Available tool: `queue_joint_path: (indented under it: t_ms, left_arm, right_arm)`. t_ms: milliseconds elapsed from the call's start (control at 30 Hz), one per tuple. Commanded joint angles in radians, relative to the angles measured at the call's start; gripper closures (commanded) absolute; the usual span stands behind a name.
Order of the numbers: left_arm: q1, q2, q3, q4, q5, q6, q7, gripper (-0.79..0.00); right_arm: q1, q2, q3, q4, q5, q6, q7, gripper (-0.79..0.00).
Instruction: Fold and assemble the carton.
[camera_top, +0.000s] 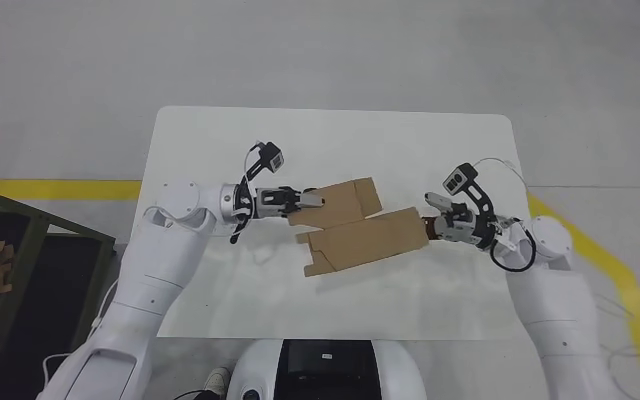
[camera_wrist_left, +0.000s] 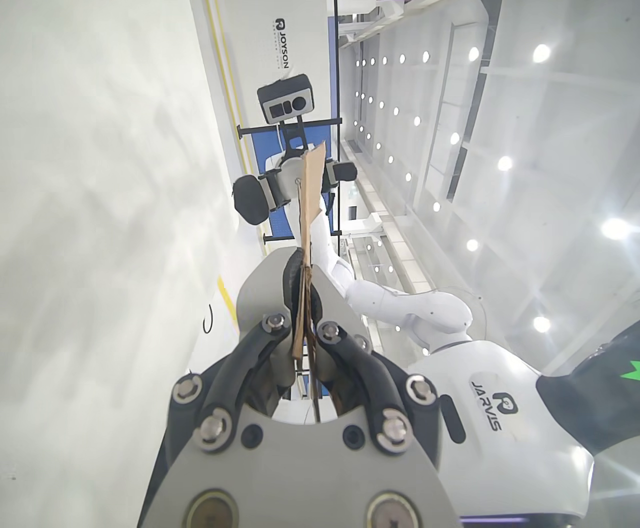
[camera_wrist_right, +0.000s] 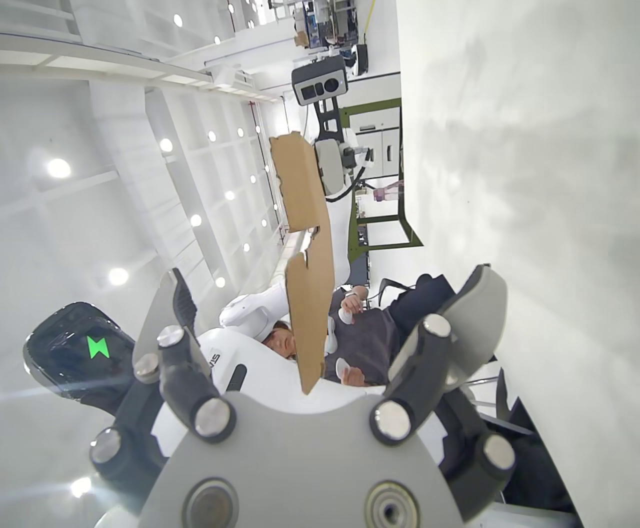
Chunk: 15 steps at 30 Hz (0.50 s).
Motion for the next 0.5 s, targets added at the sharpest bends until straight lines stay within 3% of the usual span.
queue_joint_path:
  t_ms: [0,467]
  left_arm:
    - [0.006,0.0,0.002,-0.002,-0.014,-0.029,-0.003,0.0]
    - [-0.013,-0.009,0.074,0.017,0.02,-0.08,0.005,0.0]
  right_arm:
    - [0.01,0.002,-0.005,0.021,0.013,-0.003,0.032,-0.785]
    - [-0.018,0.003,-0.06,0.012,0.084,-0.046,0.093,-0.785]
